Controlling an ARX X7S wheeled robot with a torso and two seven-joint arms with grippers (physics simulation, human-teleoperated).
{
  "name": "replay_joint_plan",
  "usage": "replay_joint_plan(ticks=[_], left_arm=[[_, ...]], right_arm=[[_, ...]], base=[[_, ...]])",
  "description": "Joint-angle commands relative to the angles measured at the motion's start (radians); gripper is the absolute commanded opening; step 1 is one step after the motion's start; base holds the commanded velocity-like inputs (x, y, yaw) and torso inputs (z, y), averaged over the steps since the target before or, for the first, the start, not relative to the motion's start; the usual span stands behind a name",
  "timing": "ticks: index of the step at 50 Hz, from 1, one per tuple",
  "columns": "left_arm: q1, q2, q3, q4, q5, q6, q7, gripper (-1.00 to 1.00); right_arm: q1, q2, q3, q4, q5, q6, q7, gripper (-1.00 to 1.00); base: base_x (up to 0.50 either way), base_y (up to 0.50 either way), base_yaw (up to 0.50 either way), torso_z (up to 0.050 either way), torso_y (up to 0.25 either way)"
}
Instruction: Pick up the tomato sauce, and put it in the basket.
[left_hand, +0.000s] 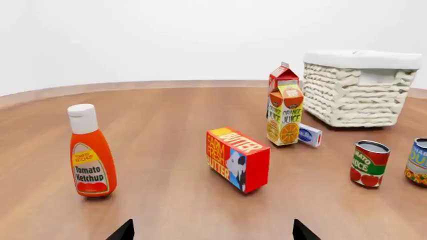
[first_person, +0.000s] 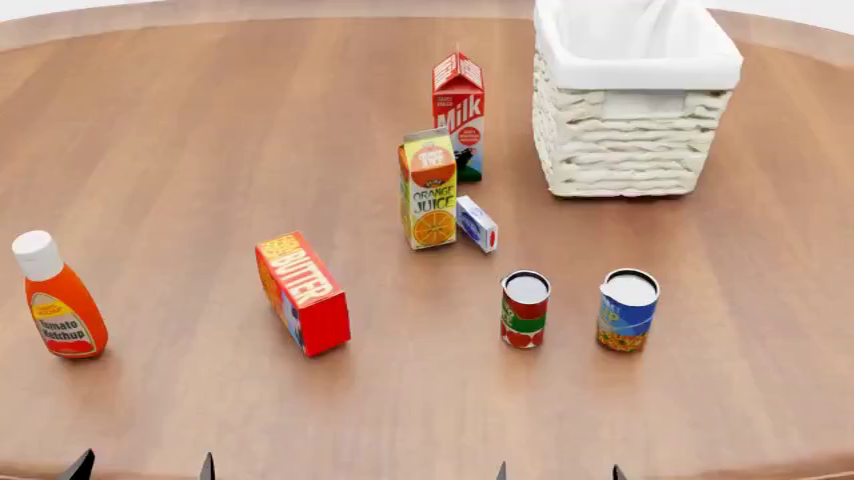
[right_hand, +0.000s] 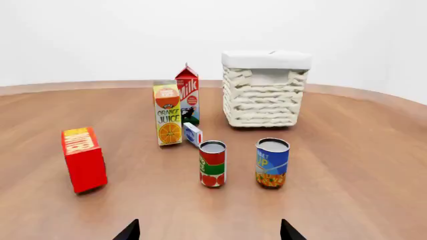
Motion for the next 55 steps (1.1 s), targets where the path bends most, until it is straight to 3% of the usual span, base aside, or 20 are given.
replay_joint_plan(ticks=[1,11,20,33,42,55], left_arm=[[0.002,-0.015,0.021,0.006,-0.03,0.005,-0.007,1.0],[0.068,-0.054,0.05,0.251,-0.064,-0.072,-0.047,1.0],[0.156,-0.084,0.116,0.59,0.002,-0.186,-0.081,1.0],[0.232,-0.113,0.155,0.888,0.048,-0.267,-0.111,1.0],[0.238,-0.128,0.181,0.929,0.062,-0.272,-0.121,1.0],[0.23,-0.143,0.204,0.921,0.066,-0.278,-0.136,1.0]], right_arm=[[-0.01,0.016,-0.023,-0.026,0.01,0.011,0.022,1.0],[-0.094,0.051,-0.055,-0.312,0.058,0.114,0.053,1.0],[-0.184,0.077,-0.051,-0.606,0.109,0.195,0.08,1.0],[-0.285,0.118,-0.041,-0.9,0.147,0.229,0.11,1.0],[-0.286,0.133,-0.022,-0.928,0.196,0.233,0.122,1.0],[-0.286,0.154,-0.053,-0.906,0.178,0.226,0.132,1.0]], base=[[0.0,0.0,0.0,0.0,0.0],[0.0,0.0,0.0,0.0,0.0],[0.0,0.0,0.0,0.0,0.0],[0.0,0.0,0.0,0.0,0.0],[0.0,0.0,0.0,0.0,0.0],[0.47,0.0,0.0,0.0,0.0]])
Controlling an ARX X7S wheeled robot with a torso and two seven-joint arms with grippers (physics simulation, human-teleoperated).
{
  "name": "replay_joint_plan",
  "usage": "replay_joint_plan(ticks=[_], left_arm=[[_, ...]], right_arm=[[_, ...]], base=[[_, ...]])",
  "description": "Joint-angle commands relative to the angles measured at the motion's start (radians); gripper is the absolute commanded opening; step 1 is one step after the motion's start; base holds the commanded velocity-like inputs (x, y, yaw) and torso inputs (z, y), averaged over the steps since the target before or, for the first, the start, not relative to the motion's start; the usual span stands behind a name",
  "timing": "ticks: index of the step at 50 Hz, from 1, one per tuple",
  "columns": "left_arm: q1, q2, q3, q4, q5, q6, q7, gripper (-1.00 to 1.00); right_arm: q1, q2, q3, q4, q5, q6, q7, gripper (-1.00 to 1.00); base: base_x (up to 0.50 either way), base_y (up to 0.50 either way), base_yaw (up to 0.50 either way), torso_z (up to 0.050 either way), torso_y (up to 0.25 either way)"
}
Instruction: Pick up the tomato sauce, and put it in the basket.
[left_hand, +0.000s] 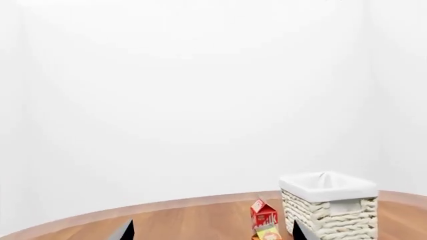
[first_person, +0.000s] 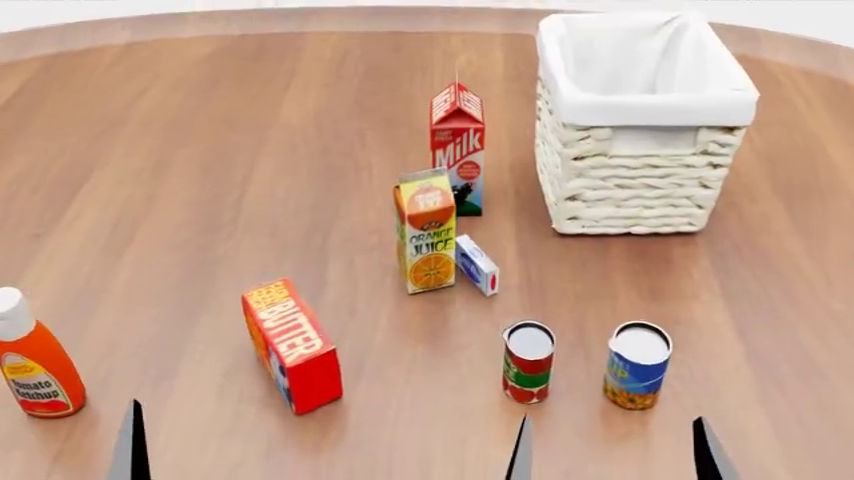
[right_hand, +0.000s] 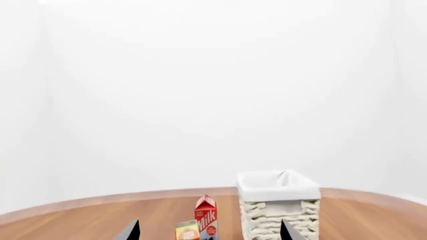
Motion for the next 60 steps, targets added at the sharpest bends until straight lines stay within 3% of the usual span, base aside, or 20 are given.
replay_joint_plan(ticks=[1,48,49,53,60], left_arm=[[0.003,-0.016,0.023,0.029,0.01,-0.012,-0.015,1.0],[-0.007,-0.056,0.055,0.023,-0.012,-0.016,-0.056,1.0],[-0.007,-0.057,0.055,0.023,-0.011,-0.016,-0.058,1.0],[-0.014,-0.06,0.047,0.017,-0.019,-0.021,-0.061,1.0],[-0.017,-0.063,0.049,0.002,-0.015,-0.017,-0.072,1.0]], right_arm=[[-0.013,0.021,-0.014,-0.023,0.006,-0.001,0.01,1.0],[-0.008,0.065,-0.048,-0.011,0.012,-0.016,0.057,1.0],[-0.012,0.059,-0.041,-0.007,0.025,-0.058,0.051,1.0],[0.002,0.079,-0.004,-0.058,0.11,0.021,0.062,1.0],[-0.185,0.175,0.075,-0.047,0.173,-0.145,-0.071,1.0]], base=[[0.5,0.0,0.0,0.0,0.0],[0.5,0.0,0.0,0.0,0.0],[0.5,0.0,0.0,0.0,0.0],[0.09,0.0,0.0,0.0,0.003],[0.0,0.0,0.0,0.0,0.0]])
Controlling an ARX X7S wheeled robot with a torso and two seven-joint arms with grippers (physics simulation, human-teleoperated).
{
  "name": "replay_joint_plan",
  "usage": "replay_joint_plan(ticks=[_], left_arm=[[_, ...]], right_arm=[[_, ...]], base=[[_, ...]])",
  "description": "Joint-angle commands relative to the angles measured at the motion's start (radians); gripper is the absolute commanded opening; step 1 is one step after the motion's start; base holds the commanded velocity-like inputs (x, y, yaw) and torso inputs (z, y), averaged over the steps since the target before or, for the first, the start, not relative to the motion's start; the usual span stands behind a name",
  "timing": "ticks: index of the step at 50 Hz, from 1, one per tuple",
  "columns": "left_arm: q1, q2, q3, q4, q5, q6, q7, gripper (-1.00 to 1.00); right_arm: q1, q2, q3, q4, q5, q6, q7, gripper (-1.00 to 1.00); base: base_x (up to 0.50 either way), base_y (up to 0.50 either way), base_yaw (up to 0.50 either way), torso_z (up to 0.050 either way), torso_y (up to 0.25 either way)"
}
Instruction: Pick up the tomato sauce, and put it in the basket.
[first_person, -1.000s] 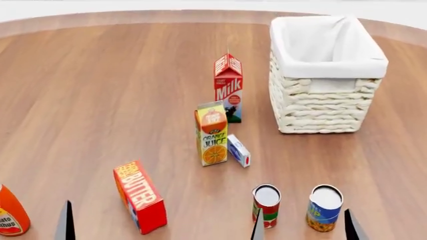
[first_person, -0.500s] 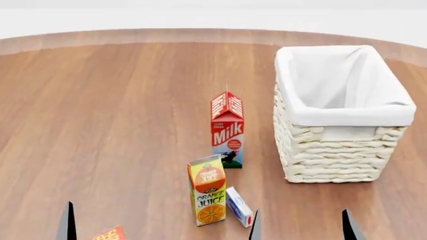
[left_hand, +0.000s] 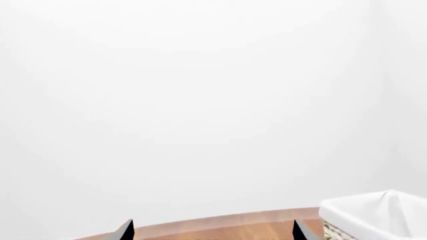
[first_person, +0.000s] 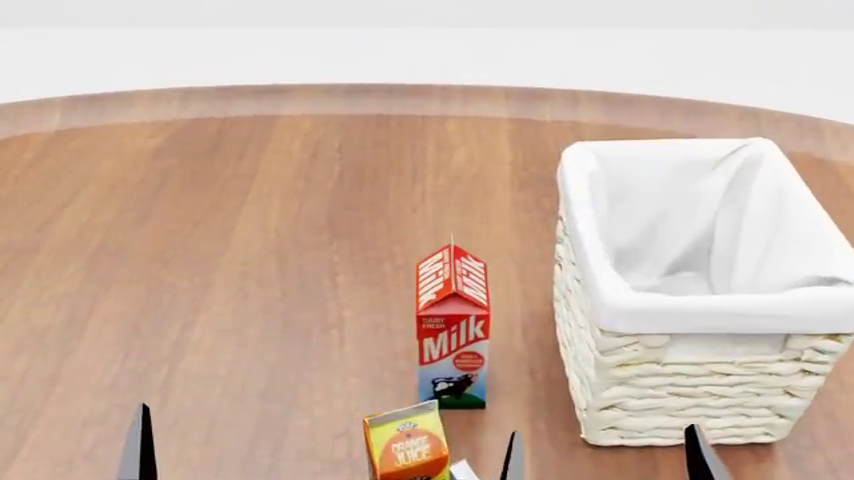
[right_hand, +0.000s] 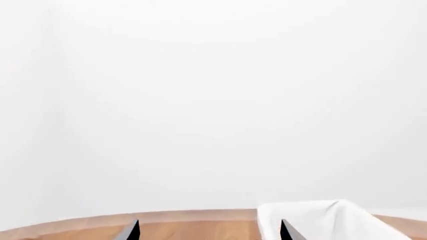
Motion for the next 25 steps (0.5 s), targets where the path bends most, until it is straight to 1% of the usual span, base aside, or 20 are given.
replay_joint_plan(ticks=[1,4,8,10,14,17,22,25], left_arm=[[-0.006,-0.006,0.003,-0.017,0.0,0.002,-0.014,1.0],[-0.005,-0.007,0.007,-0.029,0.002,0.006,-0.018,1.0],[-0.005,-0.01,0.009,-0.023,0.003,0.001,-0.022,1.0],[-0.005,-0.011,0.009,-0.021,0.001,0.0,-0.024,1.0],[-0.006,-0.013,0.01,-0.02,0.001,-0.001,-0.027,1.0],[-0.005,-0.016,0.014,-0.02,0.004,-0.001,-0.03,1.0],[-0.005,-0.018,0.017,-0.019,0.003,-0.002,-0.034,1.0],[-0.006,-0.02,0.022,-0.022,0.006,-0.002,-0.037,1.0]], right_arm=[[-0.166,0.09,0.091,-0.001,0.087,-0.125,-0.103,1.0],[-0.26,0.111,0.155,0.03,0.116,-0.193,-0.138,1.0],[-0.343,0.132,0.229,0.058,0.163,-0.22,-0.151,1.0],[-0.372,0.125,0.248,0.089,0.145,-0.244,-0.156,1.0],[-0.39,0.106,0.252,0.143,0.129,-0.272,-0.164,1.0],[-0.42,0.092,0.251,0.175,0.07,-0.312,-0.177,1.0],[-0.462,0.076,0.286,0.198,0.076,-0.34,-0.191,1.0],[-0.47,0.037,0.317,0.208,0.061,-0.332,-0.232,1.0]], base=[[0.0,0.0,0.0,0.0,0.0],[0.0,0.0,0.0,0.0,0.0],[0.0,0.0,0.0,0.0,0.0],[0.0,0.0,0.0,0.0,0.0],[0.0,0.0,0.0,0.0,0.0],[0.0,0.0,0.0,0.0,0.0],[0.0,0.0,0.0,0.0,0.0],[0.0,0.0,0.0,0.0,0.0]])
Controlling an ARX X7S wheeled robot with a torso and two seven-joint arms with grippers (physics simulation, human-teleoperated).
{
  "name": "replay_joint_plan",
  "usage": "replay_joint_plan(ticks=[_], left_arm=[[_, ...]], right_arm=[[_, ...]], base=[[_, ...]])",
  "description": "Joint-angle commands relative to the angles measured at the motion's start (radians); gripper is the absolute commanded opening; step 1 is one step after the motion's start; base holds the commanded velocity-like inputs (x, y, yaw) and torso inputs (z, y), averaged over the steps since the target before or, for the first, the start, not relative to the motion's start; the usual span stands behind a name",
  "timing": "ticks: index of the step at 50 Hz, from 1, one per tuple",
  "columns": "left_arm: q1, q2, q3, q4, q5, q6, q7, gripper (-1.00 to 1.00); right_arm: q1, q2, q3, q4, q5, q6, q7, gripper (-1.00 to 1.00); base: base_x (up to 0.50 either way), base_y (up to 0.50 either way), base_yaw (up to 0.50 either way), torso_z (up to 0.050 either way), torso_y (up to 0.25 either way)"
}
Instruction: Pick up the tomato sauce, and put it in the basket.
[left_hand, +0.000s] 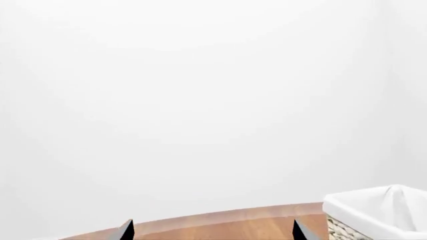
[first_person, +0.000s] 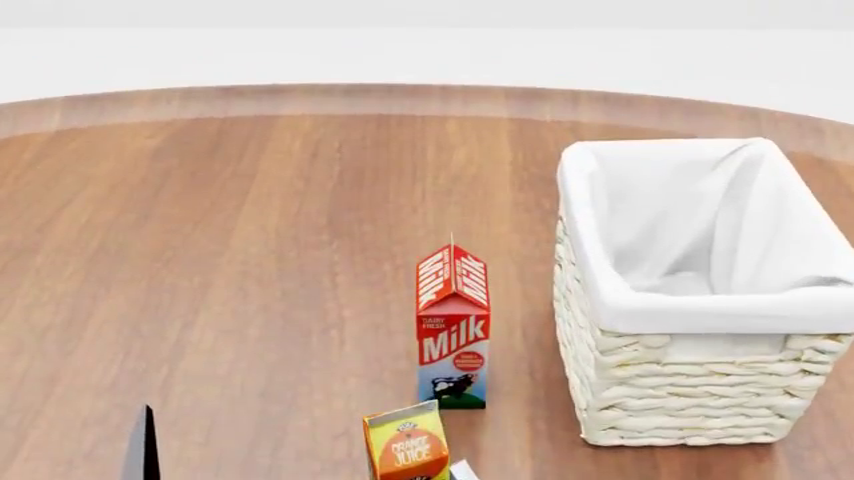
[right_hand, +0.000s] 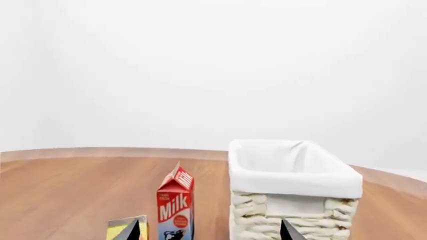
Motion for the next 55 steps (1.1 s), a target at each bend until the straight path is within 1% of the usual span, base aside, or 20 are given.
replay_joint_plan(ticks=[1,5,7,8,10,19,42,55], left_arm=[[-0.001,-0.007,0.009,-0.003,0.003,-0.001,-0.01,1.0],[-0.003,-0.009,0.01,-0.006,0.0,-0.001,-0.013,1.0],[-0.004,-0.011,0.013,-0.009,0.0,0.0,-0.015,1.0],[-0.005,-0.012,0.014,-0.009,-0.001,0.0,-0.017,1.0],[-0.005,-0.014,0.017,-0.01,-0.001,-0.001,-0.019,1.0],[-0.011,-0.022,0.024,-0.014,-0.006,-0.001,-0.029,1.0],[-0.021,-0.04,0.04,-0.017,-0.014,-0.006,-0.053,1.0],[-0.023,-0.049,0.047,-0.02,-0.021,-0.004,-0.064,1.0]], right_arm=[[-0.092,-0.064,0.095,0.068,-0.029,-0.057,-0.089,1.0],[-0.089,-0.098,0.129,0.063,-0.03,-0.026,-0.125,1.0],[-0.084,-0.116,0.12,0.106,-0.05,-0.048,-0.147,1.0],[-0.088,-0.115,0.131,0.073,-0.038,-0.015,-0.146,1.0],[-0.083,-0.135,0.118,0.132,-0.065,-0.057,-0.174,1.0],[-0.04,-0.159,0.087,0.252,-0.101,-0.074,-0.192,1.0],[-0.003,-0.181,0.018,0.448,-0.136,-0.116,-0.205,1.0],[0.014,-0.181,-0.006,0.497,-0.159,-0.139,-0.195,1.0]], base=[[0.0,0.0,0.0,0.0,0.0],[0.0,0.0,0.0,0.0,0.0],[0.0,0.0,0.0,0.0,0.0],[0.0,0.0,0.0,0.0,0.0],[0.0,0.0,0.0,0.0,0.0],[0.0,0.0,0.0,0.0,0.0],[0.0,0.0,0.0,0.0,0.0],[0.0,0.0,0.0,0.0,0.0]])
